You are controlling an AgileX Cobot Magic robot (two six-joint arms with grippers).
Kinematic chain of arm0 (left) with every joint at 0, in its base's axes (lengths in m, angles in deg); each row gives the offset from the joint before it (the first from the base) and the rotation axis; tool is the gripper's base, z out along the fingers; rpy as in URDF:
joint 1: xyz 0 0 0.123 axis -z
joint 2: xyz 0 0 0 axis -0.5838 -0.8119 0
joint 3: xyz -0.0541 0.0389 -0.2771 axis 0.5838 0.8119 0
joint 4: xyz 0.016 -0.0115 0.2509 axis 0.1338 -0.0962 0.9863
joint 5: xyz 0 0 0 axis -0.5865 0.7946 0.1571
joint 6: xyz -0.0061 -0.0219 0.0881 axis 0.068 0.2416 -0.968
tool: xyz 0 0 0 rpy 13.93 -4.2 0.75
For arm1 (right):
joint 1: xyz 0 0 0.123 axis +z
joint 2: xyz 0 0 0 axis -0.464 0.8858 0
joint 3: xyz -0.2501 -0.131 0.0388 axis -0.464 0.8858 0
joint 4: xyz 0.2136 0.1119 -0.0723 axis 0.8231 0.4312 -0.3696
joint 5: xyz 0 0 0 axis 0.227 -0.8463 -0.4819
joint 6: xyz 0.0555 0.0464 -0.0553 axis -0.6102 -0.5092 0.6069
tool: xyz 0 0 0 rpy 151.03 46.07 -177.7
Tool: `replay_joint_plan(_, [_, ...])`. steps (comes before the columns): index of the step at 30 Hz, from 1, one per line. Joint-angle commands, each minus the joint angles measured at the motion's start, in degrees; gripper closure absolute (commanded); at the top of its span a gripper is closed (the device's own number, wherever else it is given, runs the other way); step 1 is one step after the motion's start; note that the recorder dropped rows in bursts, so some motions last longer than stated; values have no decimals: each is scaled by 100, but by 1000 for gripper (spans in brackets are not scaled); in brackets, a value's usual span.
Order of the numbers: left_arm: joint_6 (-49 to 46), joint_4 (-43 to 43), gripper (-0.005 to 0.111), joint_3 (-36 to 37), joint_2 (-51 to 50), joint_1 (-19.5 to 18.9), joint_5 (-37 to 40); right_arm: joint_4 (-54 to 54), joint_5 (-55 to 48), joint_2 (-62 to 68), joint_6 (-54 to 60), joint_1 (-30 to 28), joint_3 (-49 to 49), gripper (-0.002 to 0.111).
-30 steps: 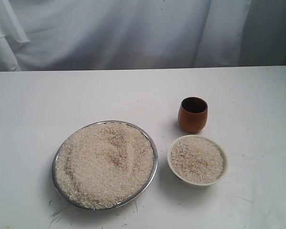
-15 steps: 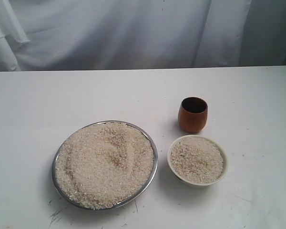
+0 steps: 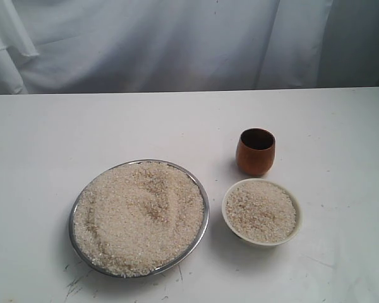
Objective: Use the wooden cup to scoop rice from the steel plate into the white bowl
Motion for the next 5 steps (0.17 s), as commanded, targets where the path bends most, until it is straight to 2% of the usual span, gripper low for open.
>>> replay_joint_plan(1, [1, 5, 107, 28, 24, 16, -81, 54, -5, -32, -1, 19, 17, 79])
replay_joint_plan(5, [1, 5, 107, 28, 24, 16, -81, 54, -5, -32, -1, 19, 17, 79])
